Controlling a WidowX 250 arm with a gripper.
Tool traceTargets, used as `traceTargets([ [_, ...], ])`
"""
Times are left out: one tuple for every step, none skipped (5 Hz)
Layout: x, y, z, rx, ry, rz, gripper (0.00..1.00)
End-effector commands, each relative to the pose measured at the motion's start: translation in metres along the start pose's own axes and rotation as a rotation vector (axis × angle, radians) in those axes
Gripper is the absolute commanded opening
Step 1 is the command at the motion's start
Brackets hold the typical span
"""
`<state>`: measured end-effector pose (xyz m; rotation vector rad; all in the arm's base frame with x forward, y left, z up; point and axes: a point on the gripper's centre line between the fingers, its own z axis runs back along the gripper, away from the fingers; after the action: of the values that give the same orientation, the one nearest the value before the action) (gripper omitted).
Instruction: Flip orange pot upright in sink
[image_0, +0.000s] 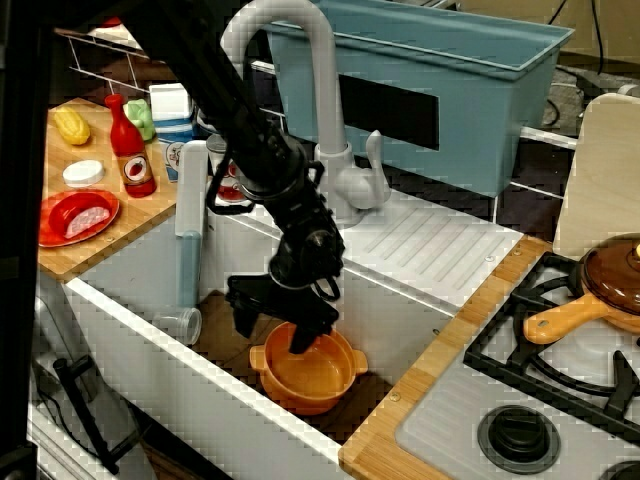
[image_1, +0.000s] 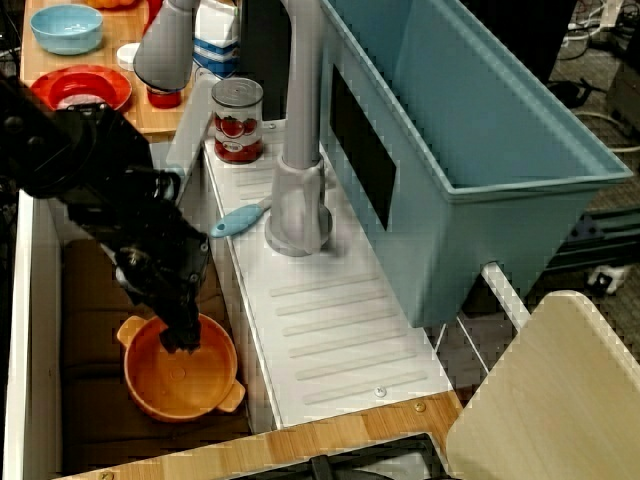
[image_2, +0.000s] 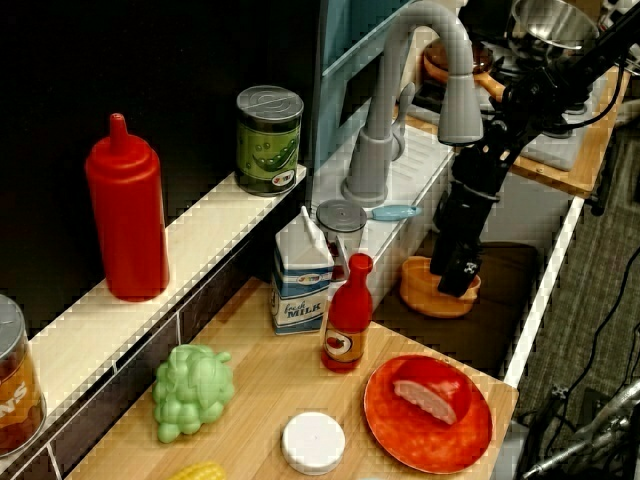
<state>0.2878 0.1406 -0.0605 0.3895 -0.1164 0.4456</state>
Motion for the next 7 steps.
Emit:
traceTargets([
  [0.01, 0.012, 0.009, -0.053, 0.01, 0.029, 0.47],
  [0.006, 0.009, 0.018, -0.111, 0.046, -0.011, 1.0],
  [0.002, 0.011, 0.027, -0.203, 0.107, -0.062, 1.0],
  [0.004, 0.014, 0.033, -0.241, 0.125, -0.077, 1.0],
  [0.007, 0.018, 0.035, -0.255, 0.131, -0.075, 1.0],
  [0.002, 0.02, 0.056, -0.31, 0.11, -0.103, 1.0],
  [0.002, 0.02, 0.056, -0.31, 0.11, -0.103, 1.0],
])
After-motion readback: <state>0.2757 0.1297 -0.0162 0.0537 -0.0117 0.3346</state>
